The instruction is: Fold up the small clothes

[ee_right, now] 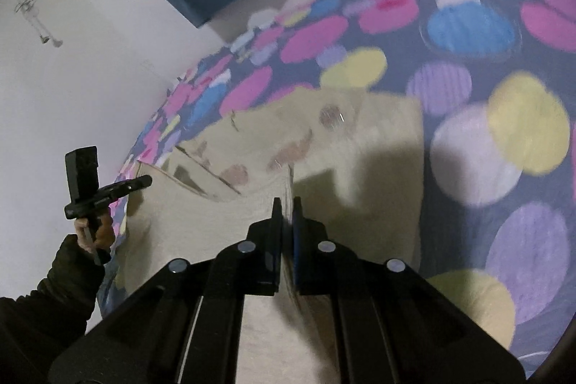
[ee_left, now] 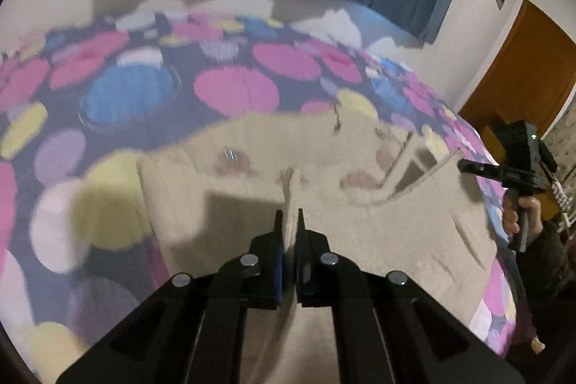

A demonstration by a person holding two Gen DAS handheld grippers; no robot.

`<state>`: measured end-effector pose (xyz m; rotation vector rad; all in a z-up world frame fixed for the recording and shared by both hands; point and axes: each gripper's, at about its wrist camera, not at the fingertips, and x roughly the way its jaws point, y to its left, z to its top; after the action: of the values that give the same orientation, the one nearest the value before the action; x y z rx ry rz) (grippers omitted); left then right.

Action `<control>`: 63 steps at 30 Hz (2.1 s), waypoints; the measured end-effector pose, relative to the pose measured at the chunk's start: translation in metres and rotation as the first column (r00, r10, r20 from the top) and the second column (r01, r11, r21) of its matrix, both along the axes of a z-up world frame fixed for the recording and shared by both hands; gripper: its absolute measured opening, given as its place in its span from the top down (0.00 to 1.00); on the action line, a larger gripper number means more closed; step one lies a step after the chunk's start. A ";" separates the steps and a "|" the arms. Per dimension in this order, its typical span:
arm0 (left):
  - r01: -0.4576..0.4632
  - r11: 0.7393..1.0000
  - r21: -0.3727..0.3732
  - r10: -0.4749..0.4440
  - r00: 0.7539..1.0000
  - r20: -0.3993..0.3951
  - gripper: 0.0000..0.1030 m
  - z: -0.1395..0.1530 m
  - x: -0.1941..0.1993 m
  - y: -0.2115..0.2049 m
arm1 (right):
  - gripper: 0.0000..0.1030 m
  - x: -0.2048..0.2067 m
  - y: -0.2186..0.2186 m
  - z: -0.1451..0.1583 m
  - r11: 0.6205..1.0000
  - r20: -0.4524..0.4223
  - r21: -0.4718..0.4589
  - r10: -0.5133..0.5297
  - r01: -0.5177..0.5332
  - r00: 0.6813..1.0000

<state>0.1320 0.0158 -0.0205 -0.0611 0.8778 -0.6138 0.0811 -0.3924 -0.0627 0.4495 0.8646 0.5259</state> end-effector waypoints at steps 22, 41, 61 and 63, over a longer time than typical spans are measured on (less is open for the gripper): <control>-0.254 0.949 0.187 0.268 0.962 -0.050 0.96 -0.067 0.152 0.008 | 0.96 0.171 -0.017 -0.079 0.992 -0.205 0.013 -0.123 0.128 0.971; -0.236 0.966 0.108 0.240 0.970 -0.024 0.94 -0.014 0.088 0.013 | 0.85 0.099 -0.053 -0.051 0.963 -0.226 0.190 -0.148 0.192 0.963; -0.238 0.971 0.013 0.237 0.958 -0.164 0.77 -0.058 -0.064 0.032 | 0.83 -0.077 -0.053 -0.074 0.945 -0.303 0.203 -0.187 0.255 0.934; -0.246 0.969 -0.012 0.240 0.955 -0.172 0.77 -0.056 -0.064 0.035 | 0.82 -0.077 -0.054 -0.073 0.944 -0.312 0.209 -0.185 0.257 0.932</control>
<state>0.0677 0.0507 -0.0769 -0.2514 1.0068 -0.3962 0.0040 -0.4460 -0.1357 0.8592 1.0164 0.3620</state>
